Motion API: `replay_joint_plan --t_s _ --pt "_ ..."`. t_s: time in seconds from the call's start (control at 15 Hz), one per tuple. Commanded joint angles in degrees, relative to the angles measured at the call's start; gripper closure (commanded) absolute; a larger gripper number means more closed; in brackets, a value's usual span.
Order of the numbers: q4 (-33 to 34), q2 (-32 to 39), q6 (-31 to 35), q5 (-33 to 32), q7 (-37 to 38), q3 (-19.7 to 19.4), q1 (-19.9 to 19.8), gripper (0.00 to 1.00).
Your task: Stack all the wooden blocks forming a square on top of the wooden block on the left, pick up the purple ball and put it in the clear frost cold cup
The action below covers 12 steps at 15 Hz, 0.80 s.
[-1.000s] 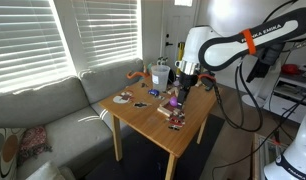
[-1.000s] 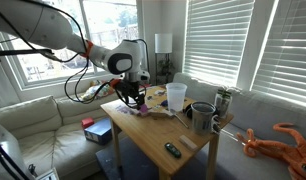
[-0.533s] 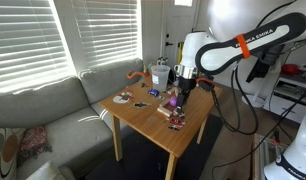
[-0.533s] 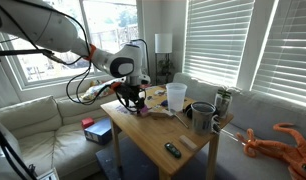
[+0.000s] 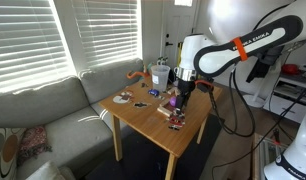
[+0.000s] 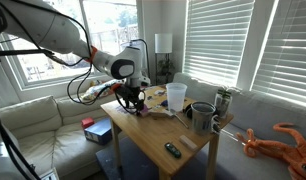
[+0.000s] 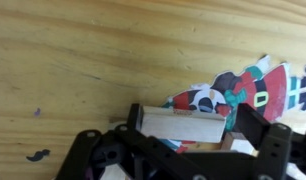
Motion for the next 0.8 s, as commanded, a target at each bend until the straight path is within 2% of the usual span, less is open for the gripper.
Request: replay_joint_plan --t_s 0.0,0.2,0.4,0.73 --pt "0.6 0.7 0.6 -1.4 1.9 0.6 -0.6 0.05" --pt "0.5 0.8 0.8 -1.7 2.3 0.6 -0.6 0.09" --pt "0.6 0.8 0.6 -1.5 2.5 0.6 -0.6 0.39" --pt "-1.2 -2.9 -1.5 -2.6 4.0 0.8 -0.5 0.42"
